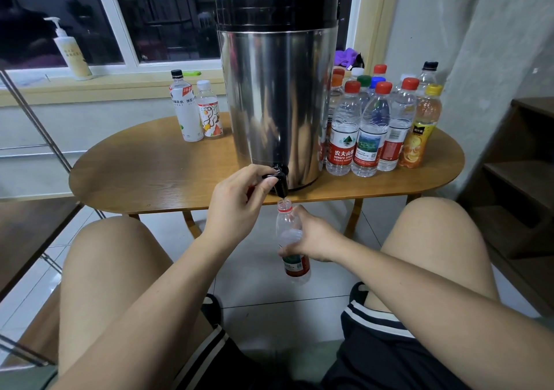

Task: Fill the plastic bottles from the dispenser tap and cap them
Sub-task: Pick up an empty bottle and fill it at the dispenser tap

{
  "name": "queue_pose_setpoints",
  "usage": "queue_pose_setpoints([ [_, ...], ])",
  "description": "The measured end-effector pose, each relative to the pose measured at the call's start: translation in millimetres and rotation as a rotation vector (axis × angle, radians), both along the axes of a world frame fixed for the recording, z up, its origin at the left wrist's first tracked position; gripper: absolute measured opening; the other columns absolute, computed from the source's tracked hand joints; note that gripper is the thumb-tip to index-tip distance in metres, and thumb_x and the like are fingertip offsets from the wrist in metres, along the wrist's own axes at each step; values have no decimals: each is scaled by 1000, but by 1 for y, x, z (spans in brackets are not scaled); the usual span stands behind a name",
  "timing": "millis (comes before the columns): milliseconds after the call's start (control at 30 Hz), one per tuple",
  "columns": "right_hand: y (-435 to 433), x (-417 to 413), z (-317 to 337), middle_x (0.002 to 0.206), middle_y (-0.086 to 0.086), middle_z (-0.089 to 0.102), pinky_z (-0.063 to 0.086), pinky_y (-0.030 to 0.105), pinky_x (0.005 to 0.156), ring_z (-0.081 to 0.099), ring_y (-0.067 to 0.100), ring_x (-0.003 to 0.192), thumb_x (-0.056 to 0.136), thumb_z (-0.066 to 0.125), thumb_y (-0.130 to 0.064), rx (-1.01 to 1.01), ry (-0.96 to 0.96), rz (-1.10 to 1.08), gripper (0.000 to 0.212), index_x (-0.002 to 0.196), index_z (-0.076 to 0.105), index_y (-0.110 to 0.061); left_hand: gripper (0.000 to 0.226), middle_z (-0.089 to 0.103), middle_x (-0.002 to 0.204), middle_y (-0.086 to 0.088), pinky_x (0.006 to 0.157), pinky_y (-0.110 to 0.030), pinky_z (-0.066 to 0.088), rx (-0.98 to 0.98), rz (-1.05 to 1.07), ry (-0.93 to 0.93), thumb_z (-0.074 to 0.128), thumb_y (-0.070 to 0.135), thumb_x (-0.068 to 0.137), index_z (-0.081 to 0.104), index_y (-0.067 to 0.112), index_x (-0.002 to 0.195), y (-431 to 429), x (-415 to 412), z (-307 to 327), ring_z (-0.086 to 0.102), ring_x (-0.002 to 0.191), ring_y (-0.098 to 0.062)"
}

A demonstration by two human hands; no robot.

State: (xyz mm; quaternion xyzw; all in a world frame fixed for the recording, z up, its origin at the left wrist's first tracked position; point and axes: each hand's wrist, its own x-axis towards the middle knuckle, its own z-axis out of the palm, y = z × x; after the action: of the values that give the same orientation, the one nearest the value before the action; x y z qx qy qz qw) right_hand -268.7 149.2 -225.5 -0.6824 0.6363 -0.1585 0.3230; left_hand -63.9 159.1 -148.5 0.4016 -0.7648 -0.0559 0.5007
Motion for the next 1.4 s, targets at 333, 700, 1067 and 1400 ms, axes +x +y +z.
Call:
queue_pose_setpoints([
  [333, 0, 0, 0, 131, -2, 65, 63, 48, 94, 68, 25, 114, 57, 99, -57, -2, -4, -7, 99, 133, 38, -43, 14, 60, 85, 38, 71, -9, 37, 6, -6, 24, 71, 27, 107, 77, 19, 117, -1, -1, -1, 61, 79, 3],
  [700, 1, 0, 1, 136, -1, 65, 61, 47, 100, 67, 26, 120, 64, 101, -51, -2, -1, 15, 99, 140, 38, -39, 17, 61, 81, 33, 69, -10, 37, 70, -10, 59, 67, 30, 110, 75, 23, 123, 4, -1, -4, 60, 76, 0],
  [1067, 1, 1, 0, 138, 0, 63, 62, 46, 97, 66, 26, 119, 65, 101, -51, 20, 16, 12, 94, 135, 38, -41, 19, 57, 72, 27, 64, -12, 35, 108, -18, 92, 65, 31, 110, 75, 24, 125, 6, -2, -6, 54, 66, -4],
  [1400, 2, 1, 1, 138, -1, 64, 62, 47, 97, 67, 26, 119, 66, 101, -47, 21, 14, 16, 96, 138, 39, -38, 22, 53, 69, 21, 63, -13, 35, 114, -27, 100, 63, 36, 110, 74, 27, 126, 6, -1, -6, 53, 65, -7],
])
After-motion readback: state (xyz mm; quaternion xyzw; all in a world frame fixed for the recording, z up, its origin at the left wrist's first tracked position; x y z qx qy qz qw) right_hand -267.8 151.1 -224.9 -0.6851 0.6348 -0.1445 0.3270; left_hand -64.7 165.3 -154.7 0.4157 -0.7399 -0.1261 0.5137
